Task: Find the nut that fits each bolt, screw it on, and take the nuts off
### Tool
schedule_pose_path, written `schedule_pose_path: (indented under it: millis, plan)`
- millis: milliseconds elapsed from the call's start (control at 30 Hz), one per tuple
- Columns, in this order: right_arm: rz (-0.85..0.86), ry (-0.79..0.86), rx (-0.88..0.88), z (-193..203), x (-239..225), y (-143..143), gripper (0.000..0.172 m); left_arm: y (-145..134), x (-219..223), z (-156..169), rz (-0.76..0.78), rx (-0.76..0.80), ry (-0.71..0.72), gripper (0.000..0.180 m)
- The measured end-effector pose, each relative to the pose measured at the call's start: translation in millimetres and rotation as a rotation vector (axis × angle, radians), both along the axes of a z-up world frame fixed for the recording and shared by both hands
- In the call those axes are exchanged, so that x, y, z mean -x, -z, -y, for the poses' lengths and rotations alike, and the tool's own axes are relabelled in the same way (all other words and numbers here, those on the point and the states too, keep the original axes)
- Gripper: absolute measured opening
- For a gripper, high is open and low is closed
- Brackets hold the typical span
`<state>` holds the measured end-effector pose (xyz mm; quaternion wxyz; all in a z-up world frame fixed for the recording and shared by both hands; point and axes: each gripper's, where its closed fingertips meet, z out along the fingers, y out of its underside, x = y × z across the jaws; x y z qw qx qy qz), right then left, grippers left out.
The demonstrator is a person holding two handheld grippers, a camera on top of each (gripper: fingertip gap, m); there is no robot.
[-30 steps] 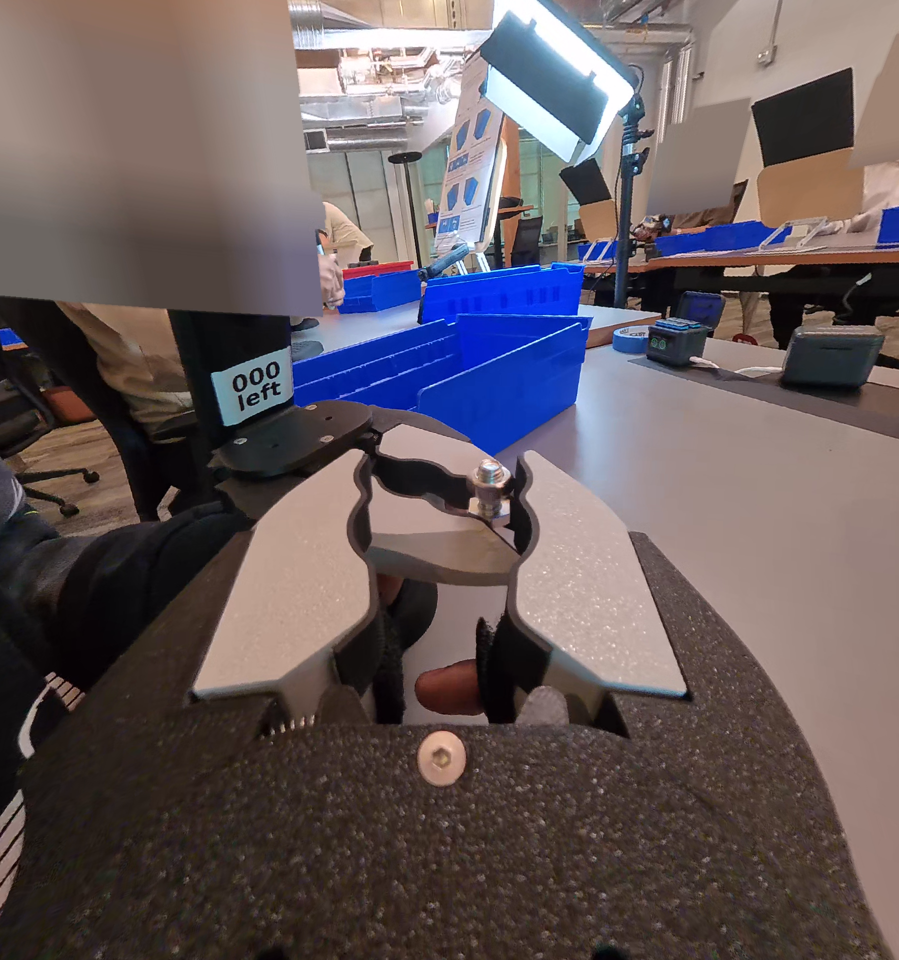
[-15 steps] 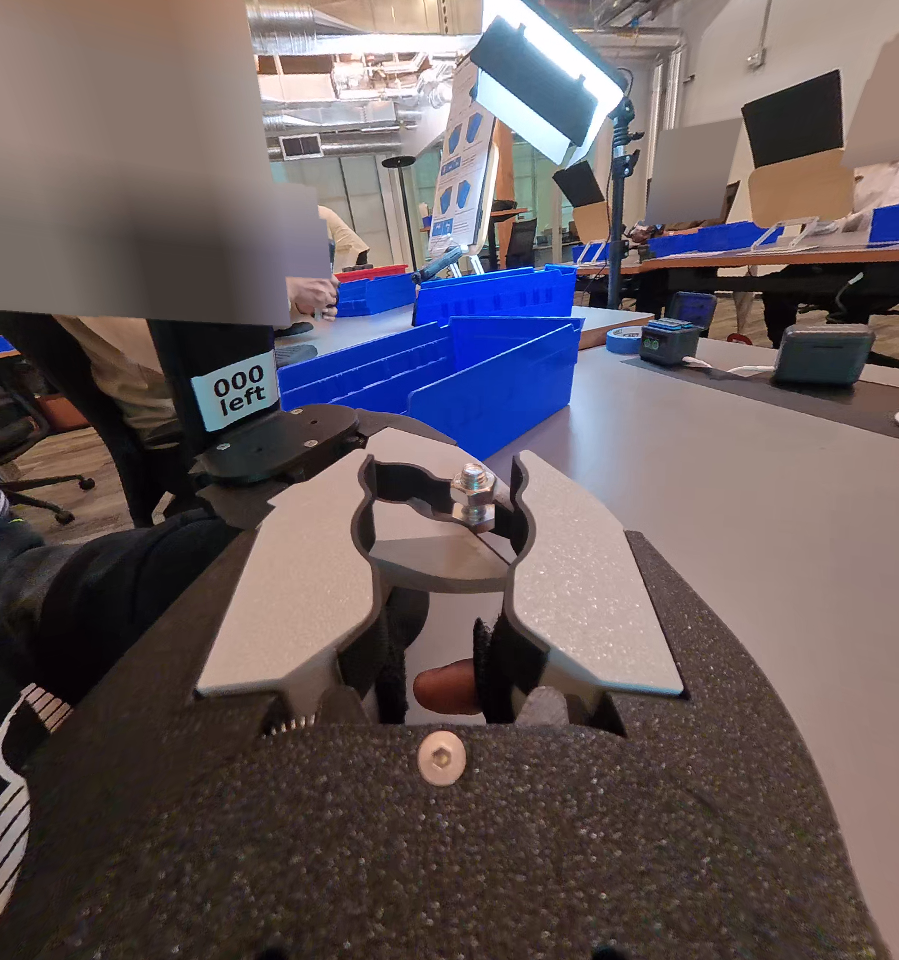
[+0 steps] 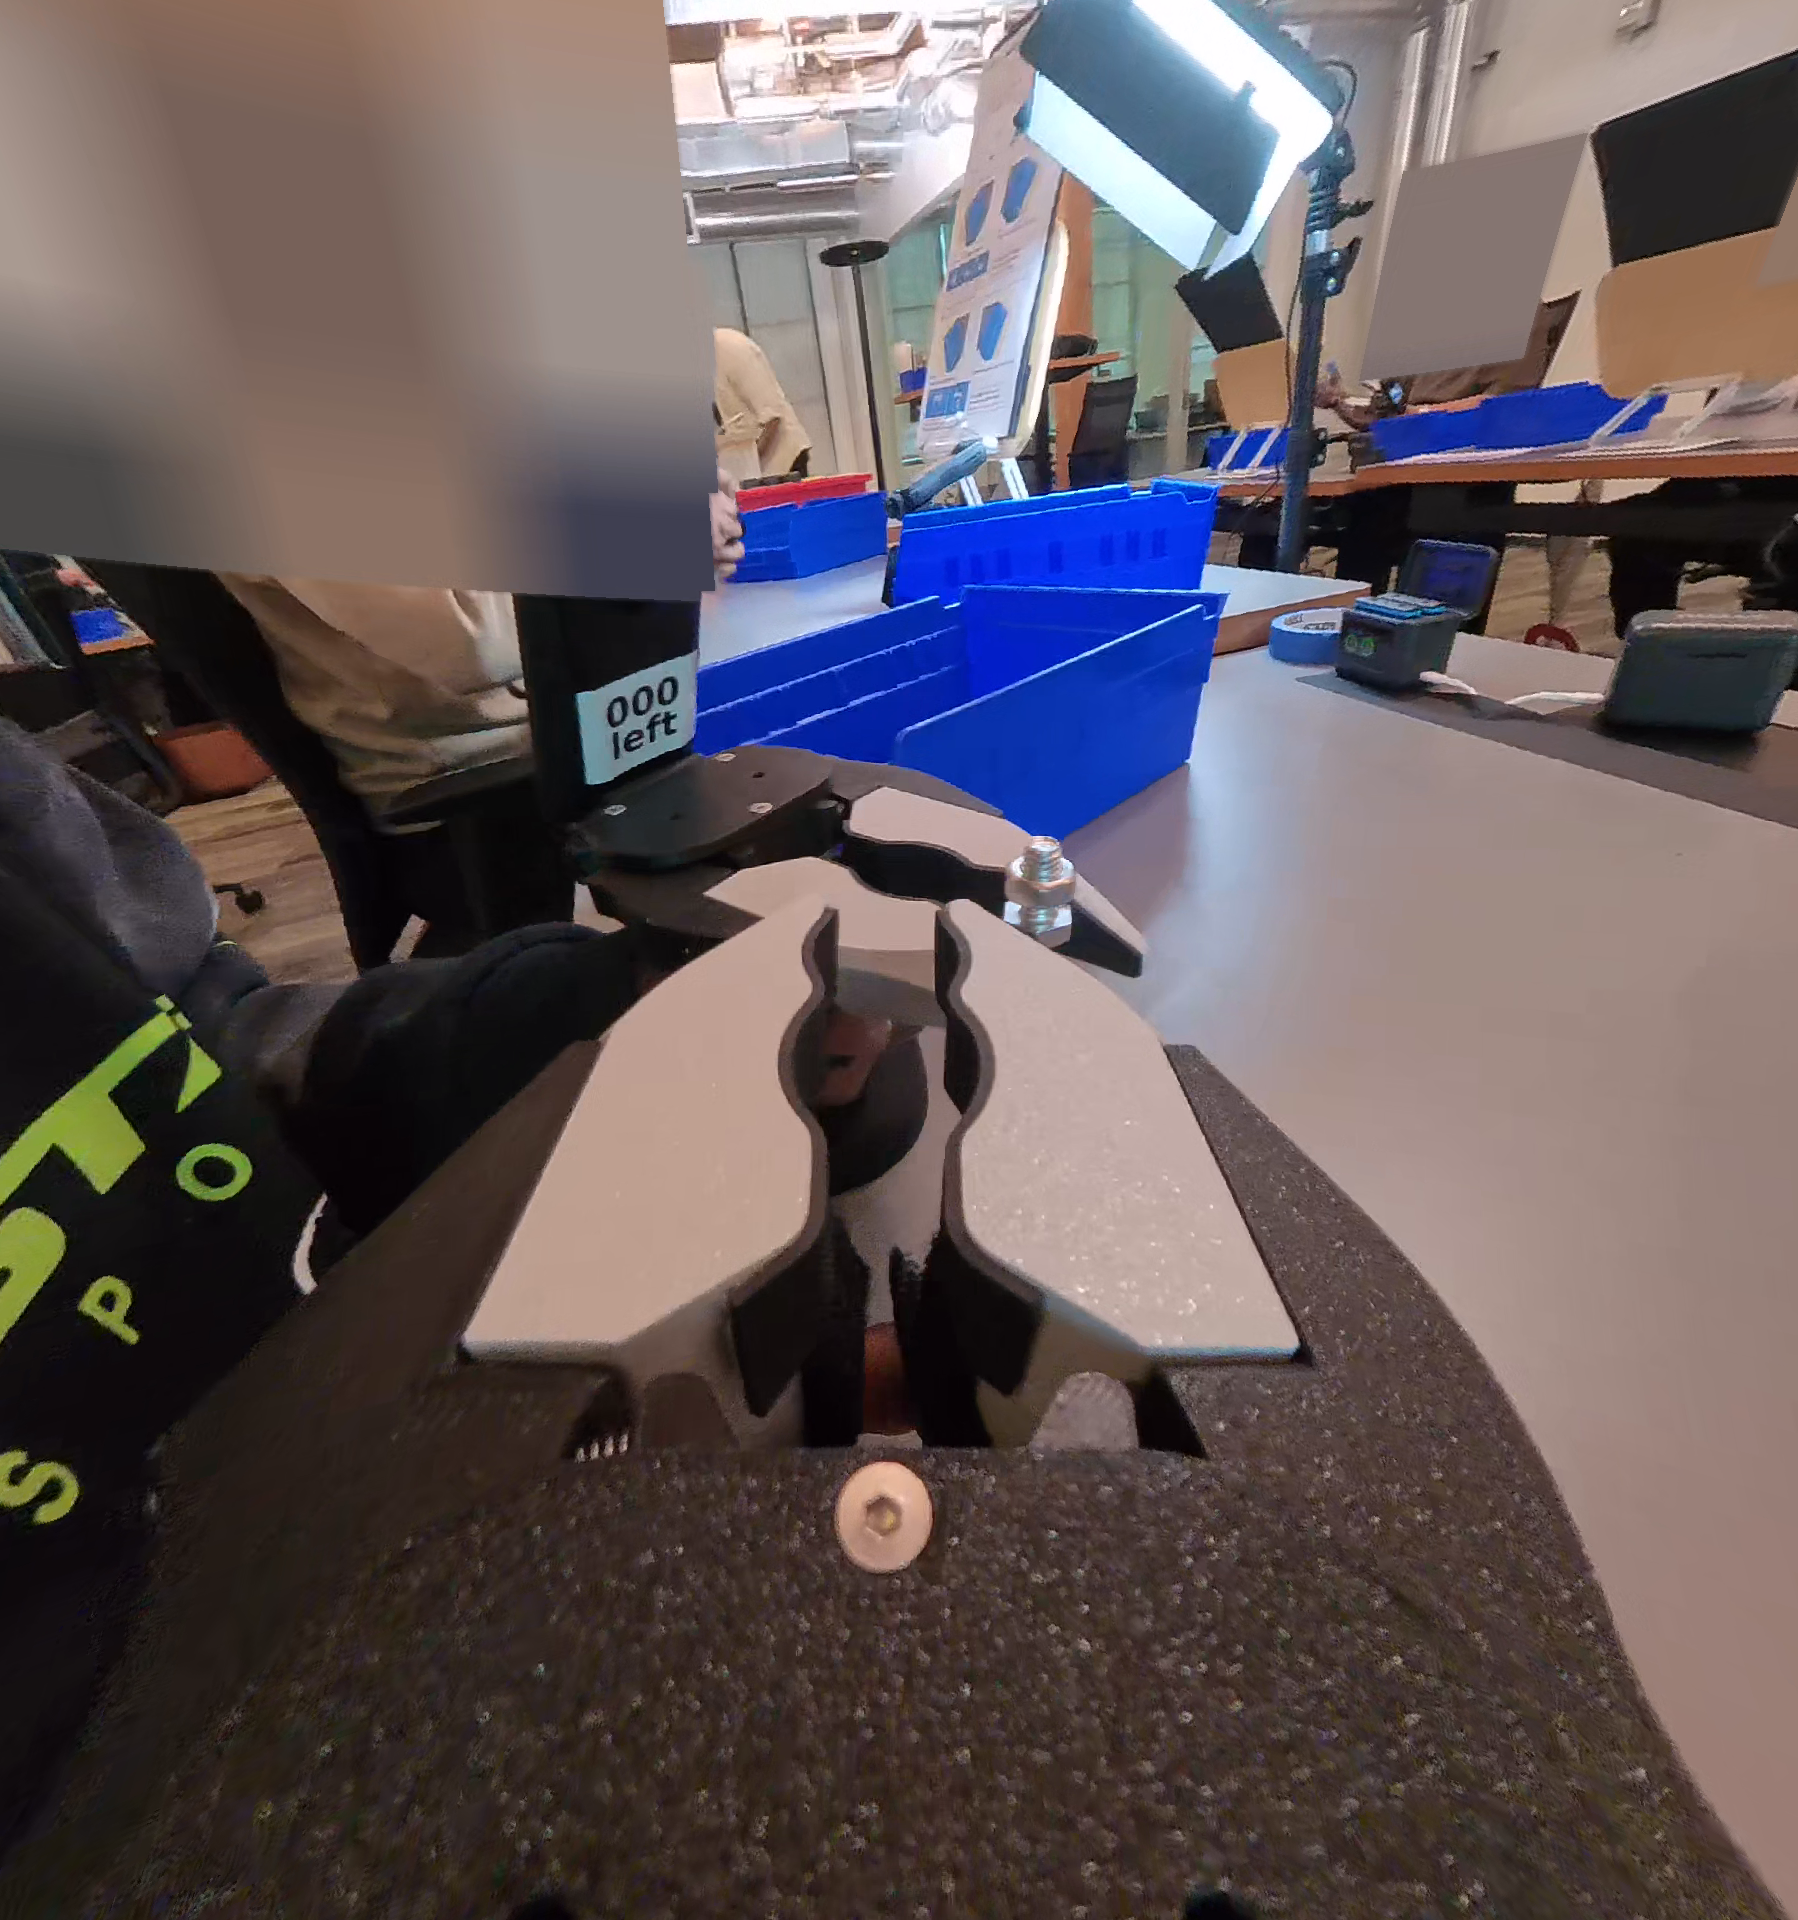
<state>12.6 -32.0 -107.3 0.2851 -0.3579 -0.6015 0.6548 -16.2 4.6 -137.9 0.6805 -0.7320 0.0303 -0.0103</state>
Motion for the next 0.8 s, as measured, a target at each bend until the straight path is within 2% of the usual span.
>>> schedule_pose_path:
  millis: [200, 367, 467, 667, 800]
  plan:
    - [0.024, 0.024, -0.18, -15.5, 5.5, -4.4, 0.016, -0.1, -0.5, 0.3, -0.003, -0.001, 0.002, 0.015]
    - [0.296, -0.17, -0.508, -22.9, 7.2, 3.6, 0.016, 2.2, -2.5, -1.0, -0.026, 0.015, 0.003, 0.015]
    - [0.372, -0.234, -0.67, -29.7, 13.9, -3.8, 0.016, 3.1, -3.1, -1.3, -0.033, 0.021, 0.003, 0.015]
    - [0.484, -0.407, -0.872, -21.0, 20.2, -5.8, 0.015, 3.8, -4.1, -1.5, -0.042, 0.025, 0.005, 0.015]
    - [0.506, -0.465, -0.943, -14.0, 23.7, -0.6, 0.015, 3.9, -4.8, -1.4, -0.048, 0.024, 0.008, 0.015]
